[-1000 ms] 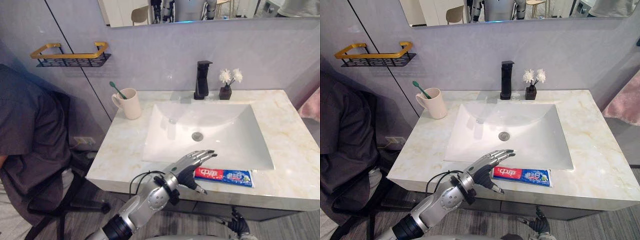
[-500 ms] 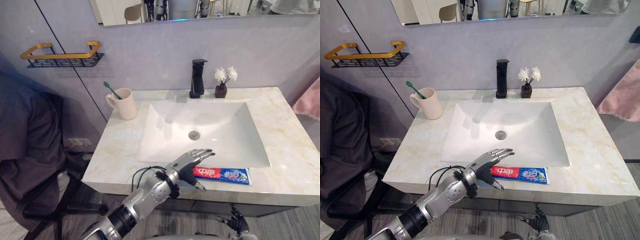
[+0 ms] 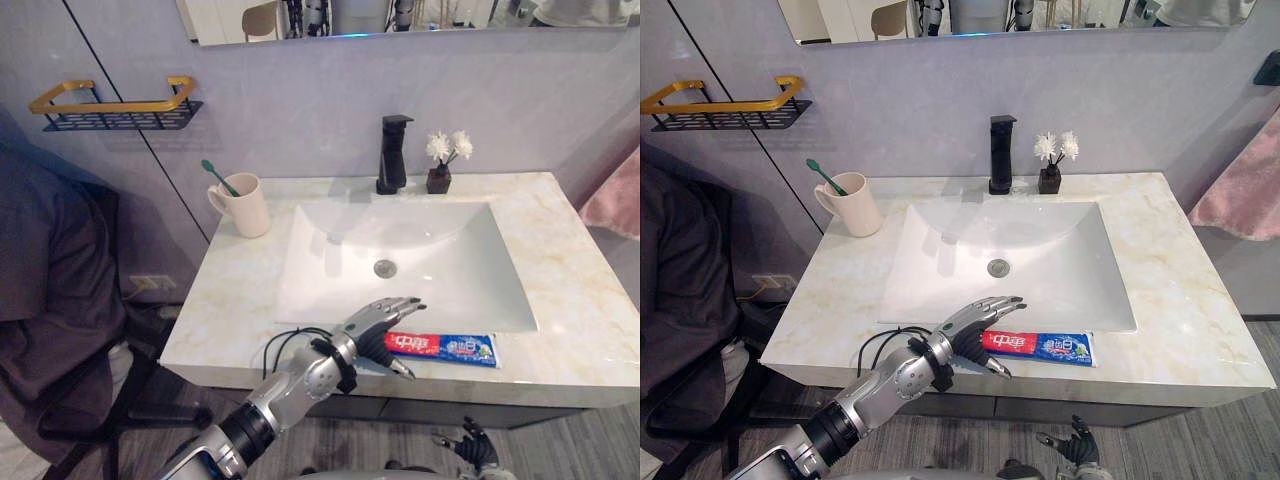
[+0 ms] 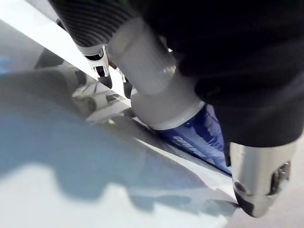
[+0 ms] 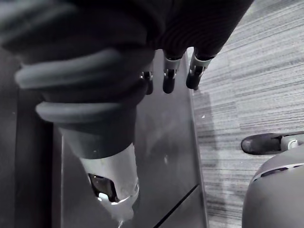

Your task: Organize washtable

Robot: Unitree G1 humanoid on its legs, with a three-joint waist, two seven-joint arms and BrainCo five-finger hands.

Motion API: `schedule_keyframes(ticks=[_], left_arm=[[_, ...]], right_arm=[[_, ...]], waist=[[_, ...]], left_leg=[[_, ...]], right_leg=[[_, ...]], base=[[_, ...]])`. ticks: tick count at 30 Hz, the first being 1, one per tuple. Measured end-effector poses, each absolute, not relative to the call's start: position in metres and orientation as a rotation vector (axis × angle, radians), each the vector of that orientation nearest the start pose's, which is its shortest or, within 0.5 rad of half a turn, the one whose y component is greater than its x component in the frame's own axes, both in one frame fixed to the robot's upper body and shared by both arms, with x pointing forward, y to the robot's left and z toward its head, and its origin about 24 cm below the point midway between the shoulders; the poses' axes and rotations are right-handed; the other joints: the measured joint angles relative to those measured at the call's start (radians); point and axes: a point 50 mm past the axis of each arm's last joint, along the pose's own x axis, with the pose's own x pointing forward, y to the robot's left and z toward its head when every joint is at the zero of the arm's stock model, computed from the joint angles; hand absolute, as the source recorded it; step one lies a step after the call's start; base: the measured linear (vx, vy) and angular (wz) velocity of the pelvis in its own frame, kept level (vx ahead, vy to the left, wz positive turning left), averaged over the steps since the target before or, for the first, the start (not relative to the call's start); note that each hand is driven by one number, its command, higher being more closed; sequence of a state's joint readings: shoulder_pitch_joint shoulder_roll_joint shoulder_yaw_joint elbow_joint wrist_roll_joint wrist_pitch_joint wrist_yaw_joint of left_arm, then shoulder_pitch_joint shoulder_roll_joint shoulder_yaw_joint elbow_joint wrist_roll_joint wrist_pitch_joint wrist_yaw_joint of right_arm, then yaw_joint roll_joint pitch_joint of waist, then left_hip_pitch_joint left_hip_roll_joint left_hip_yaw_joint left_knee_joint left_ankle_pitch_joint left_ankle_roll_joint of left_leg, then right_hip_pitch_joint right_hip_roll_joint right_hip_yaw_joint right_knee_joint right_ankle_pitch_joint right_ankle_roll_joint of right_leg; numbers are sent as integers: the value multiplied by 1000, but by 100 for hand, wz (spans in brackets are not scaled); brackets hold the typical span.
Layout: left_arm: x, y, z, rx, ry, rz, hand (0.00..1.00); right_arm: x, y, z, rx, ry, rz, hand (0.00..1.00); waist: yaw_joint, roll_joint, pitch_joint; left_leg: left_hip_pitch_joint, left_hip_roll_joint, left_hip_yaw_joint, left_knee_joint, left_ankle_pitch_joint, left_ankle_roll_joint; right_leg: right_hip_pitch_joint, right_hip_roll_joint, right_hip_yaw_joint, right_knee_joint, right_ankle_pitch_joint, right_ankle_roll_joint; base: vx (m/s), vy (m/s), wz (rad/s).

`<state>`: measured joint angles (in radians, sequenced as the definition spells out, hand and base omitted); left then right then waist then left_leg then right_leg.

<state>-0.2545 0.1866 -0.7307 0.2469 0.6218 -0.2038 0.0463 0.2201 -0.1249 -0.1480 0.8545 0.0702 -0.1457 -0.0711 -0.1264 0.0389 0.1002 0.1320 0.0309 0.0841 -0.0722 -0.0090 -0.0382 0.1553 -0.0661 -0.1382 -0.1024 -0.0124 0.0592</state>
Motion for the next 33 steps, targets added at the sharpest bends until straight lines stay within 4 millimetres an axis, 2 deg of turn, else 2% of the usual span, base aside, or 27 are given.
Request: schedule_keyframes(ticks=[4, 5, 11, 18, 21, 30, 33], left_arm=[[234, 13, 25, 866, -361, -789, 0], [234, 13, 25, 863, -356, -786, 100], [240, 17, 22, 849, -322, -765, 100], [253, 19, 32, 863, -347, -725, 100], [268, 30, 38, 909, -341, -685, 100], [282, 48, 45, 912, -312, -609, 100], [283, 54, 45, 923, -304, -595, 100]], right_arm=[[85, -231, -142, -37, 913, -350, 0], [85, -231, -142, -37, 913, -350, 0], [82, -231, -144, -27, 934, -361, 0], [76, -228, -147, -13, 958, -365, 0], [78, -226, -147, -6, 954, -360, 0], [81, -230, -146, 24, 937, -396, 0], [81, -237, -143, 55, 918, -456, 0]], waist=[[-4, -1, 1], [-5, -1, 1], [-22, -3, 1], [-24, -7, 4], [-30, -12, 7], [-38, -12, 9], [-45, -10, 10]], left_leg=[[-1, 0, 2, -2, 0, 0], [-1, 0, 3, -3, 0, 0], [4, 0, 5, -18, 3, -14], [3, 4, 13, -18, 3, -15], [3, 7, 20, -19, 3, -15], [16, 6, 28, -15, 4, -13], [21, 6, 36, -7, -8, -10]], right_leg=[[-3, 0, 3, 0, 1, 2], [-3, 0, 3, -1, 1, 2], [-6, 0, 3, -1, 0, 7], [-10, 2, 3, -1, 1, 6], [-16, 5, 10, -1, 1, 6], [-7, 3, 10, 3, 3, 4], [-3, 2, 20, 4, 2, 4]], base=[[0, 0, 0], [-32, -13, -1], [-39, -12, 0], [-15, -10, -4], [23, -18, -10], [47, -19, -4], [-17, -5, -10]])
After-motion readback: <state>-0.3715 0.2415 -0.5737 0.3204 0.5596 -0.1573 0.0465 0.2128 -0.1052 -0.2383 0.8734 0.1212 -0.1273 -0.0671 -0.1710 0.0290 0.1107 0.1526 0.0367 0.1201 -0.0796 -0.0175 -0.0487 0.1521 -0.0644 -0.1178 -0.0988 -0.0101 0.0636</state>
